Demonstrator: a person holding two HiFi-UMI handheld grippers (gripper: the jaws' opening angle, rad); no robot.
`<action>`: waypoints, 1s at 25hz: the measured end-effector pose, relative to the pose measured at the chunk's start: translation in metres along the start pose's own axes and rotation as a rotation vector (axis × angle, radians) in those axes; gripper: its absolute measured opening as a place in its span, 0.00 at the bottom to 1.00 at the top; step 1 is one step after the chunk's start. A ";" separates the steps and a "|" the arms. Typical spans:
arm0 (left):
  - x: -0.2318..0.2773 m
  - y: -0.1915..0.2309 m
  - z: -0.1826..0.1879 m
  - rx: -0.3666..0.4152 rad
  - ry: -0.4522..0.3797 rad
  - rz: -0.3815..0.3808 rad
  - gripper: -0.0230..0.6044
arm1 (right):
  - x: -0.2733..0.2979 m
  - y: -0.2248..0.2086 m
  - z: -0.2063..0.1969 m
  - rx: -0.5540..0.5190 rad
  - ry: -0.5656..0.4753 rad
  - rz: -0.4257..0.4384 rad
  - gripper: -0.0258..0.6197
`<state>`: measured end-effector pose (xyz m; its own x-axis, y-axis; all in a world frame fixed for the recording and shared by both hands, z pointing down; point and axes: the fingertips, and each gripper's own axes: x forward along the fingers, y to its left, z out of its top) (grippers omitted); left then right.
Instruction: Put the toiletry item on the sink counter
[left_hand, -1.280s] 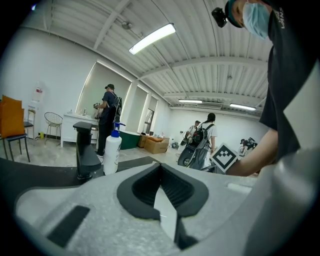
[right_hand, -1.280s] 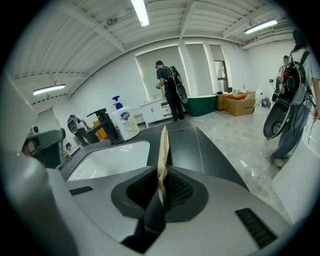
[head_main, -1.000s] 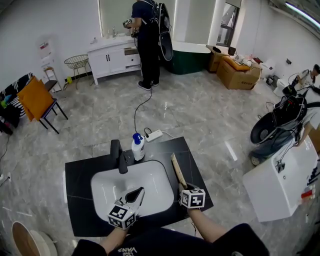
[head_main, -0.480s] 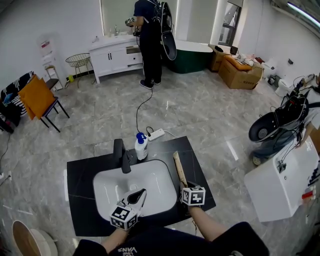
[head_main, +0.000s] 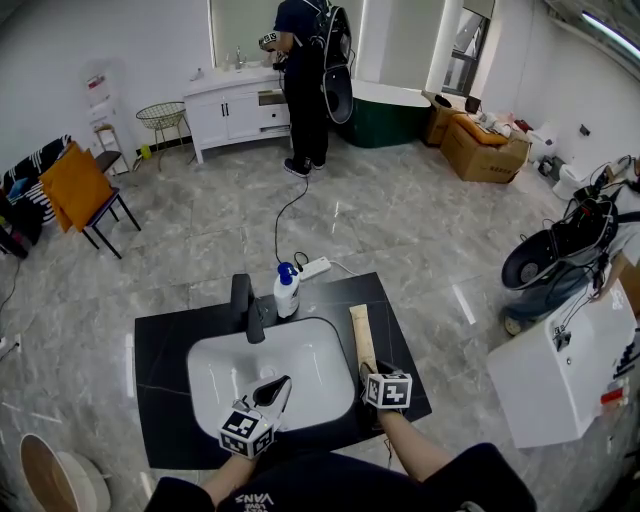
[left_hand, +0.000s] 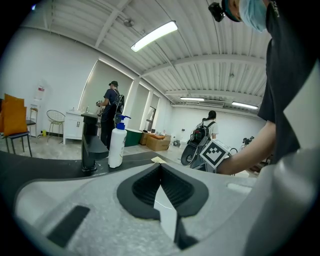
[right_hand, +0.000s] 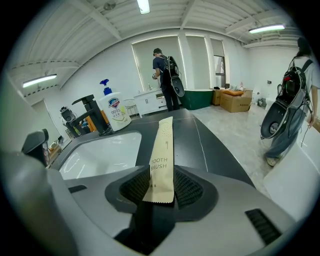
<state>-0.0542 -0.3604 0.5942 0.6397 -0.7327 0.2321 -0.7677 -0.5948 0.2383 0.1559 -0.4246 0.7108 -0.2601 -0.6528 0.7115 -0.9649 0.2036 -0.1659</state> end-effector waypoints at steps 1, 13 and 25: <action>-0.001 0.001 0.000 -0.002 -0.002 0.004 0.05 | -0.001 -0.002 0.000 -0.003 0.002 -0.009 0.27; -0.006 -0.007 0.004 0.005 -0.010 0.015 0.05 | -0.022 -0.004 0.005 0.023 -0.052 0.001 0.29; -0.023 -0.042 0.002 0.031 -0.031 0.022 0.05 | -0.086 0.009 0.014 0.022 -0.226 0.076 0.04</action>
<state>-0.0370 -0.3192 0.5766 0.6216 -0.7553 0.2075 -0.7827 -0.5881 0.2038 0.1693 -0.3772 0.6383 -0.3317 -0.7832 0.5260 -0.9420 0.2446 -0.2298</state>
